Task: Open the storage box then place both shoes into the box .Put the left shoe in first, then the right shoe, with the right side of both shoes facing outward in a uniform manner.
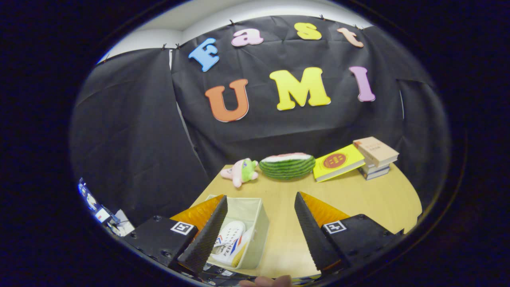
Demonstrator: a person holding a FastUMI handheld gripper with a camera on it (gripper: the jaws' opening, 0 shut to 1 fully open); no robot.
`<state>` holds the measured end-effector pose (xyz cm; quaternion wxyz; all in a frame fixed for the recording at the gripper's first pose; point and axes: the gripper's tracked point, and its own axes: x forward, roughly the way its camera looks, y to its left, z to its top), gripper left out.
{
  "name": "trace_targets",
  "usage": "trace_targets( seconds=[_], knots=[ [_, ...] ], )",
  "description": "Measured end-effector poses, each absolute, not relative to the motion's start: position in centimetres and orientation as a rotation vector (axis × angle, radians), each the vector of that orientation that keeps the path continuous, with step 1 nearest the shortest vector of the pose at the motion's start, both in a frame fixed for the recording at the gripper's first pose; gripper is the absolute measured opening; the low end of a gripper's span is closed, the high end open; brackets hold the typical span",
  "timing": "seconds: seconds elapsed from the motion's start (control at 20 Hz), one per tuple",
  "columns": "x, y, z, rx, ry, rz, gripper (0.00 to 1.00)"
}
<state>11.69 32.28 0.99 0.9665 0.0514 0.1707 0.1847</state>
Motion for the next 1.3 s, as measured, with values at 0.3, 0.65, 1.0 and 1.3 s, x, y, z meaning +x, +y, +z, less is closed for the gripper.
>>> trace_targets(
  seconds=[0.3,0.65,1.0,1.3],
  knots=[
    [8.2,24.3,6.7,-0.008,0.005,0.231,1.0],
    [5.4,19.4,4.9,0.027,-0.051,0.171,1.0],
    [4.8,18.0,4.2,0.022,-0.073,0.141,1.0],
    [4.5,17.7,3.7,0.023,-0.055,0.152,1.0]
  ],
)
